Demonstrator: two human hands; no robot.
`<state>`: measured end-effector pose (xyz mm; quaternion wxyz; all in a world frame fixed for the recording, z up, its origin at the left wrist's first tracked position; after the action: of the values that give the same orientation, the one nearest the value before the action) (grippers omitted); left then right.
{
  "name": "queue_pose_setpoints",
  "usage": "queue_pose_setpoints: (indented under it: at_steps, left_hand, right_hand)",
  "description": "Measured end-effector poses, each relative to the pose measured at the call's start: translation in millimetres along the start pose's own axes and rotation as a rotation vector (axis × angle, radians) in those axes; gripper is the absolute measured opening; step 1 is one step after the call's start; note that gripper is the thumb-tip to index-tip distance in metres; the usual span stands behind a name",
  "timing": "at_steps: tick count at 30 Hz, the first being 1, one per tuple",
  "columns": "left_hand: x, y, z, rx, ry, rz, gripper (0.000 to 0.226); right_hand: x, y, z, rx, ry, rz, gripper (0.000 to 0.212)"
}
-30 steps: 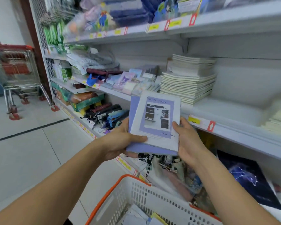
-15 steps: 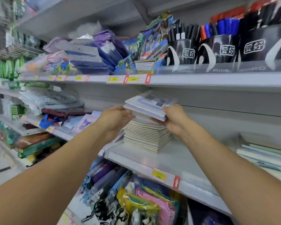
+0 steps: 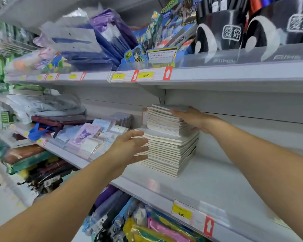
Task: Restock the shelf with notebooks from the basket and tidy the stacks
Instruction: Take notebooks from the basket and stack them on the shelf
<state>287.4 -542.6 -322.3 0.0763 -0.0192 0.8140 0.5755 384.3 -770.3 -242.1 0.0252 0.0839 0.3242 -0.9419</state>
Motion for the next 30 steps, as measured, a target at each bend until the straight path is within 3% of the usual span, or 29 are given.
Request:
queue_pose_setpoints:
  at_steps: [2,3,6,9,12,15,16,17,19,23,26,27,29,30]
  left_hand:
    - [1.3,-7.2,6.0,-0.011,0.027,0.016,0.029]
    - [2.3,-9.9,8.4,-0.016,0.035,0.021,0.029]
    - [4.1,-14.4,16.9,-0.046,0.052,0.024,0.026]
    - [11.3,-16.5,24.3,-0.079,0.077,0.036,0.023]
    - [33.1,-23.8,29.8,-0.164,0.094,0.027,0.023]
    - [77.5,-58.0,46.3,-0.319,0.139,0.053,0.02]
    - [97.0,-75.8,53.2,-0.371,0.152,0.068,0.016]
    - [119.1,-98.6,61.6,-0.409,0.166,0.096,0.011]
    - [167.0,-159.4,81.9,-0.47,0.191,0.225,0.005]
    - [269.3,-298.6,129.6,-0.745,0.129,0.661,0.02]
    - [330.4,-355.6,156.7,-1.048,-0.012,0.869,0.037]
    - [345.9,-366.2,163.2,-1.105,-0.04,0.936,0.043]
    - [370.3,-380.1,174.1,-1.099,-0.057,1.092,0.051]
    - [378.4,-382.4,177.5,-1.07,-0.053,1.142,0.053]
  right_hand:
    - [-10.4,-4.0,-3.2,0.103,0.042,-0.009,0.147]
    - [-13.4,-7.9,-3.5,0.179,0.06,-0.003,0.141]
    - [-21.0,-17.6,1.7,0.391,0.161,0.044,0.083]
    - [-19.5,-21.4,-1.3,0.429,0.208,0.029,0.079]
    - [15.5,-23.8,-5.2,0.319,0.418,0.012,0.088]
    - [120.4,-24.5,-31.2,-0.039,0.818,0.319,0.046]
    - [160.7,-16.1,-55.1,-0.206,0.853,0.417,0.039]
    - [198.3,-3.9,-89.4,-0.319,0.798,0.463,0.042]
    - [258.6,30.1,-180.1,-0.295,0.524,0.46,0.051]
    - [359.5,161.3,-376.9,-0.016,-0.321,0.085,0.043]
    - [428.0,258.0,-430.1,0.279,-0.731,-0.171,0.037]
    - [444.4,283.0,-433.8,0.378,-0.794,-0.204,0.044]
    - [459.2,312.8,-433.8,0.569,-0.782,-0.17,0.101]
    - [459.7,317.6,-432.6,0.569,-0.764,-0.185,0.118]
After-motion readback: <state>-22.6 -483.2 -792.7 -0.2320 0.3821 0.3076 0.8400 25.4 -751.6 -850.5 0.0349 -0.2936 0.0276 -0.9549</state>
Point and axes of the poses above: each hand's wrist, its own x-axis away from the middle knuckle, its own z-axis out of the back of the hand, y = z × x, the point moved 6 cm from there along -x, towards the middle knuckle, and after that the axes turned 11 degrees about x, right-handed, at the moved point
